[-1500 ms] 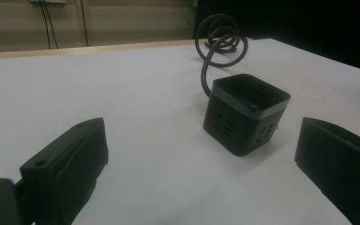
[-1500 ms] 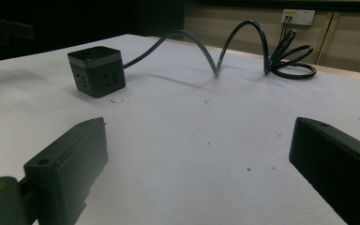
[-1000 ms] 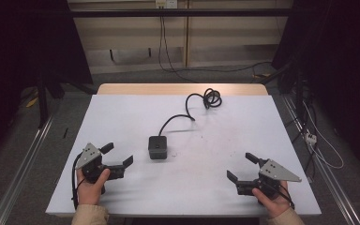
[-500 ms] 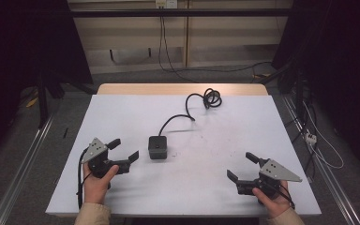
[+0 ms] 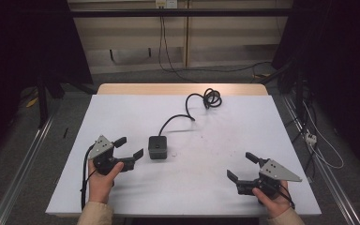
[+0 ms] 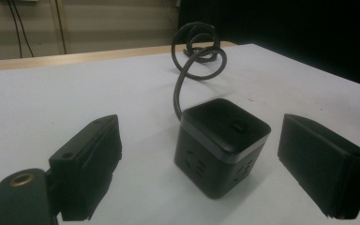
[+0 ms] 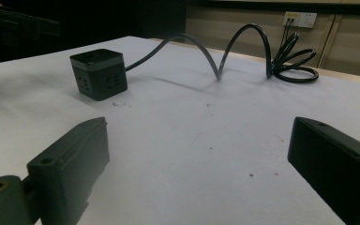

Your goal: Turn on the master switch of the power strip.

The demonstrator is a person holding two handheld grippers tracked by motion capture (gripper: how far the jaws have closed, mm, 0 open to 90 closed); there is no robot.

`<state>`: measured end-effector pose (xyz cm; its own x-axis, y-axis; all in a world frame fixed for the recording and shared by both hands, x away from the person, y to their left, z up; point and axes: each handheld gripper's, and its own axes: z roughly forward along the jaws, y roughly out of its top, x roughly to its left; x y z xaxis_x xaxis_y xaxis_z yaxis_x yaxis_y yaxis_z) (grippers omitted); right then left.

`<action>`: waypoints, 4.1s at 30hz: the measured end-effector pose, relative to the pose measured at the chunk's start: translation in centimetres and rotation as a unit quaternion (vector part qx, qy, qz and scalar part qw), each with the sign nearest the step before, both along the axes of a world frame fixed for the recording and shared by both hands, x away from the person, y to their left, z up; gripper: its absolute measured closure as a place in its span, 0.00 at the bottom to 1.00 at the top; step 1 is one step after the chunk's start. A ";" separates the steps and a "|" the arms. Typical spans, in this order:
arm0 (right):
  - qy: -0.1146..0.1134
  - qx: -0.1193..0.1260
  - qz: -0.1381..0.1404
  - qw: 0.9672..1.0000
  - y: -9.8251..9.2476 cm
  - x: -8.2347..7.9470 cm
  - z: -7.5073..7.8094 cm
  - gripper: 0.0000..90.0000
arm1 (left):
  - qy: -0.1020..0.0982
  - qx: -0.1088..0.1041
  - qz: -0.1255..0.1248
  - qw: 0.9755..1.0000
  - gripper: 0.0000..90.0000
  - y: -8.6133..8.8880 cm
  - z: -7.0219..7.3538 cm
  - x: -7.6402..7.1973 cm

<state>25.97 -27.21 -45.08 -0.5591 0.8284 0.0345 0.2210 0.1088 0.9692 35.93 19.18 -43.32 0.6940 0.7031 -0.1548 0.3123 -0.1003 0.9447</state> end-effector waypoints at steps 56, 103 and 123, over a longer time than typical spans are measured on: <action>0.001 -0.004 0.009 1.000 0.1 0.0 0.0 0.07 | 0.036 -0.011 -0.037 0.999 0.58 -2.9 0.8 1.9; 0.001 -0.004 0.010 1.000 0.0 0.0 0.0 0.07 | 0.057 0.014 -0.065 0.996 0.90 -4.6 0.8 3.0; 0.001 -0.005 0.010 1.000 0.0 0.0 0.0 0.07 | 0.066 0.027 -0.080 0.994 0.98 -5.0 0.6 3.0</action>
